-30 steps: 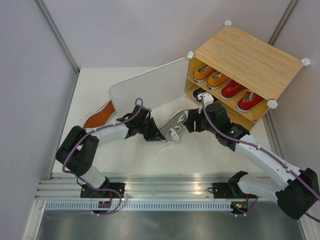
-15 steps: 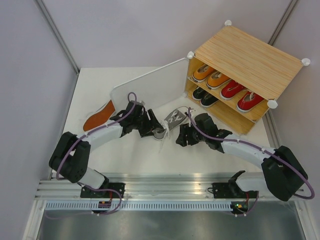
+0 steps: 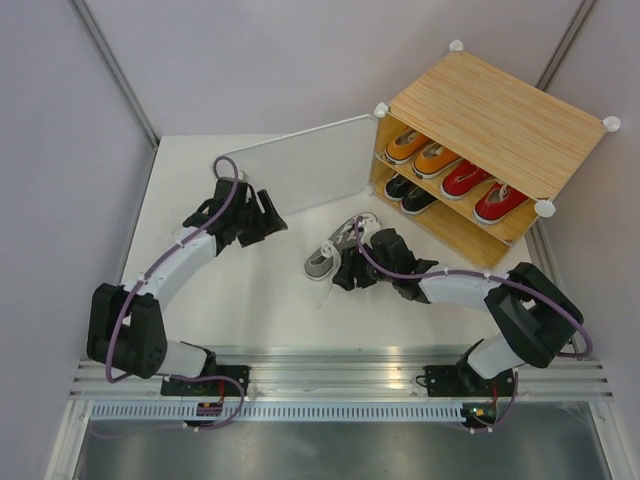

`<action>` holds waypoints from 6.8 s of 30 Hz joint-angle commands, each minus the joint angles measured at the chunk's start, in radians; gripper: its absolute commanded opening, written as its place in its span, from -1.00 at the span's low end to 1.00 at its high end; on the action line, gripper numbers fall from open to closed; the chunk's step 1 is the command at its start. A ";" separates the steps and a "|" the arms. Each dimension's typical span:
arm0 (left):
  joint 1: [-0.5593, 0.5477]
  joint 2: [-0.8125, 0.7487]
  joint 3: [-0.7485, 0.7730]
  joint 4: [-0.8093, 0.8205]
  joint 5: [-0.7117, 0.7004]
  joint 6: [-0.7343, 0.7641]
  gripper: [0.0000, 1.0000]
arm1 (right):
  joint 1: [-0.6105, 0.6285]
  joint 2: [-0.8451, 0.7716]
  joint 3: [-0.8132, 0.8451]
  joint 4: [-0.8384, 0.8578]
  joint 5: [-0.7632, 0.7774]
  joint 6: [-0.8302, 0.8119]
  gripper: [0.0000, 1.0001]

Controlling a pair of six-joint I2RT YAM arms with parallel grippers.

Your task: Place and organize the shoes in the shoe cabinet

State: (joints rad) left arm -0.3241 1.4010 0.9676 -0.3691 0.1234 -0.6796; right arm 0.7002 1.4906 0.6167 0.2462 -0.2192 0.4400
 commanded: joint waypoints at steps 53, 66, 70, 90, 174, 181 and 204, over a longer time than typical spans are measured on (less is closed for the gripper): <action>0.120 0.052 0.178 -0.179 -0.054 0.245 0.49 | 0.268 0.265 0.747 -0.970 0.501 -0.269 -0.99; 0.128 0.052 0.180 -0.182 -0.031 0.242 0.49 | 0.026 0.111 0.643 -1.088 0.339 -0.596 -0.99; 0.128 0.046 0.177 -0.180 -0.030 0.242 0.49 | -0.060 0.117 0.657 -1.090 0.313 -0.694 -0.99; 0.131 0.041 0.177 -0.182 -0.011 0.239 0.49 | -0.245 0.040 0.696 -1.145 0.184 -0.736 -0.99; 0.143 0.010 0.168 -0.183 -0.051 0.230 0.49 | -0.307 0.557 0.747 -0.188 0.547 -0.756 -0.03; 0.143 0.009 0.164 -0.183 -0.054 0.232 0.50 | -0.311 0.554 0.735 -0.093 0.719 -0.727 0.00; 0.143 -0.002 0.158 -0.183 -0.051 0.229 0.49 | -0.324 0.593 0.782 -0.312 0.538 -0.644 0.01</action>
State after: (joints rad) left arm -0.1852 1.4372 1.1282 -0.5526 0.0799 -0.4698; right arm 0.3931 2.1075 1.3804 -0.0338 0.3717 -0.2302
